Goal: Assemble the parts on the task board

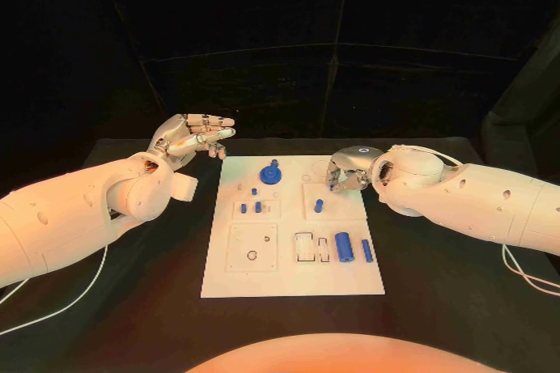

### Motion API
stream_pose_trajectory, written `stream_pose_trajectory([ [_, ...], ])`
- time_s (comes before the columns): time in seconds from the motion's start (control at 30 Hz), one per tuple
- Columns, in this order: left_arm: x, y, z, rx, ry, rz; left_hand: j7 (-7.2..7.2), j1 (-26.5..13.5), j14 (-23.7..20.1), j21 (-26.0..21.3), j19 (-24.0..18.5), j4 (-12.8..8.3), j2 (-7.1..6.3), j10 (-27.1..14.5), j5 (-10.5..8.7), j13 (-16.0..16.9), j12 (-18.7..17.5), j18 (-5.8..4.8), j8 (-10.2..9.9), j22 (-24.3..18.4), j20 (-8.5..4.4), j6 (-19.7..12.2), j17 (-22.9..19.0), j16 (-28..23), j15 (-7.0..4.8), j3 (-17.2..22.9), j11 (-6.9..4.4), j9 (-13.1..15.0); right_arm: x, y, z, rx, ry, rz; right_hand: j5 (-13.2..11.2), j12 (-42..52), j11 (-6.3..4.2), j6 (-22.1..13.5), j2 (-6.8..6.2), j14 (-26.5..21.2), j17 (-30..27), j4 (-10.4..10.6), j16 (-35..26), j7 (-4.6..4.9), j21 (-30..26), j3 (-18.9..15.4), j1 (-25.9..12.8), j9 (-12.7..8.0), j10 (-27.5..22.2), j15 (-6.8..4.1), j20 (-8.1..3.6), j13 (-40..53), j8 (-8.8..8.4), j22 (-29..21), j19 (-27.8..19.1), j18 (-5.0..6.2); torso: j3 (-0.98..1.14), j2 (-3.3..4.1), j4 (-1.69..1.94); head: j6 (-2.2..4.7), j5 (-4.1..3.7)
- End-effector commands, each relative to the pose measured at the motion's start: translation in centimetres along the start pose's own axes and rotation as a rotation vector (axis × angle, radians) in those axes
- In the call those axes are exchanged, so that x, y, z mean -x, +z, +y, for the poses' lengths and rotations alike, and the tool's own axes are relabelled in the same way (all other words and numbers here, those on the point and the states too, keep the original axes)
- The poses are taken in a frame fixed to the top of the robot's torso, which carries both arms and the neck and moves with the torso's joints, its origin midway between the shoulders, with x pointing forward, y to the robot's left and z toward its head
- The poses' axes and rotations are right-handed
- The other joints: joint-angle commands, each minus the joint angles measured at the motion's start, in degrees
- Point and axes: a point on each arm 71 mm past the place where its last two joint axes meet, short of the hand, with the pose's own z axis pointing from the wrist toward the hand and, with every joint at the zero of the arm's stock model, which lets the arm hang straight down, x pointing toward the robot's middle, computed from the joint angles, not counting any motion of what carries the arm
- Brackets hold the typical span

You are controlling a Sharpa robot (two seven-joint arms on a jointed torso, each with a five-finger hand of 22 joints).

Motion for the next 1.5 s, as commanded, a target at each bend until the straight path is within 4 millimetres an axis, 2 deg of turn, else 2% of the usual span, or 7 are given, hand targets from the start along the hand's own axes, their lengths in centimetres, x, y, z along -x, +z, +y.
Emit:
stream_pose_trajectory([
  [0.03,0.0,0.0,-0.2,-0.022,-0.008,-0.002,0.11,0.4,-0.4,-0.2,-0.4,-0.4,0.21,-0.3,0.33,0.0,0.2,0.37,0.3,0.0,0.16,0.2,0.0,-0.4,0.1,0.0,-0.12,-0.1,-0.1,0.1,0.2,0.012,-0.001,0.02,0.4,-0.6,-0.06,0.5,-0.33,2.3,-0.1,0.0,0.1,-0.02,0.4,1.5,0.4,0.0,0.7,-0.13,0.14,-0.1,-0.31,0.2,0.2,0.45,-0.03,-0.01,0.02,-0.07,-0.04],
  [0.17,0.0,0.0,-0.2,-0.021,-0.008,-0.002,0.11,0.4,-0.4,-0.2,-0.4,-0.4,0.21,-0.3,0.33,0.0,0.2,0.37,0.3,0.0,0.16,0.2,0.0,-0.4,0.1,0.0,-0.12,-0.1,-0.3,0.1,0.2,0.013,-0.002,0.035,0.9,-1.1,-0.14,1.1,-1.1,2.2,-0.2,0.0,0.1,-0.1,0.4,4.0,0.0,0.0,1.4,-0.25,0.04,-0.1,-0.38,0.3,0.3,0.44,-0.03,-0.09,0.02,-0.16,-0.04],
  [0.37,0.0,0.0,-0.2,-0.019,-0.008,-0.001,0.11,0.4,-0.4,-0.2,-0.4,-0.4,0.21,-0.3,0.33,0.0,0.2,0.37,0.3,0.0,0.16,0.2,0.0,-0.4,0.1,0.0,-0.12,-0.1,-0.5,0.1,0.2,0.004,-0.005,0.059,0.9,-2.7,-0.11,1.8,-4.1,2.2,-0.6,0.0,0.2,-0.02,0.7,11.3,-2.7,0.0,2.7,-0.35,-0.07,0.0,-0.63,0.5,0.3,0.4,-0.02,-0.07,-0.02,-0.24,-0.06],
  [0.47,0.0,0.0,-0.2,-0.019,-0.008,-0.001,0.11,0.4,-0.4,-0.2,-0.4,-0.4,0.21,-0.3,0.33,0.0,0.2,0.37,0.3,0.0,0.16,0.2,0.0,-0.4,0.1,0.0,-0.12,-0.1,-0.6,0.1,0.2,0.0,-0.005,0.065,0.9,-3.8,-0.11,2.2,-7.73,2.2,-0.9,-1.5,0.3,-0.2,0.8,20.6,-6.6,0.0,3.7,-0.33,0.02,0.0,-0.59,0.6,0.3,0.34,-0.03,-0.07,-0.02,-0.23,-0.1],
  [0.6,0.0,0.0,-0.2,-0.018,-0.008,-0.002,0.13,0.6,-0.4,-0.3,-0.4,-0.6,0.23,-0.4,0.33,0.0,0.3,0.37,0.3,-0.1,0.15,0.2,-0.1,-0.4,0.1,0.0,-0.11,-0.1,-0.6,0.2,0.3,-0.002,-0.004,0.064,0.9,-4.0,-0.21,2.2,-8.75,2.1,-1.0,-2.5,0.4,-0.05,0.8,23.4,-8.2,0.0,4.0,-0.25,-0.05,0.0,-0.59,0.6,0.3,0.4,-0.02,-0.05,0.0,-0.25,-0.18],
  [0.97,0.2,0.0,-0.2,-0.017,-0.005,-0.007,0.14,0.6,-0.5,-0.3,-0.4,-0.6,0.23,-0.4,0.33,0.0,0.3,0.37,0.3,-0.1,0.14,0.2,-0.2,-0.5,0.1,0.0,-0.1,-0.1,0.1,0.1,0.5,-0.009,-0.011,-0.067,0.6,-3.9,-0.45,3.1,-8.86,2.0,-1.9,-5.2,0.1,-0.2,1.5,28.7,-10.0,0.2,5.1,-0.58,-0.34,0.1,-0.35,1.6,0.8,0.26,-0.01,-0.09,-0.07,-0.2,-0.44],
  [1.5,0.4,0.0,-0.2,-0.016,-0.003,-0.012,0.14,0.6,-0.5,-0.3,-0.4,-0.6,0.23,-0.4,0.33,0.0,0.3,0.37,0.3,-0.1,0.14,0.2,-0.2,-0.5,0.1,0.0,-0.1,-0.1,0.8,-1.1,0.9,0.004,0.026,-0.146,0.4,-3.9,-0.48,3.4,-9.56,2.0,-2.3,-6.0,0.1,-0.21,1.7,30.0,-12.0,0.2,5.4,-0.61,-0.41,0.1,-0.38,1.9,0.9,0.21,-0.01,-0.07,-0.08,-0.06,-0.68],
])
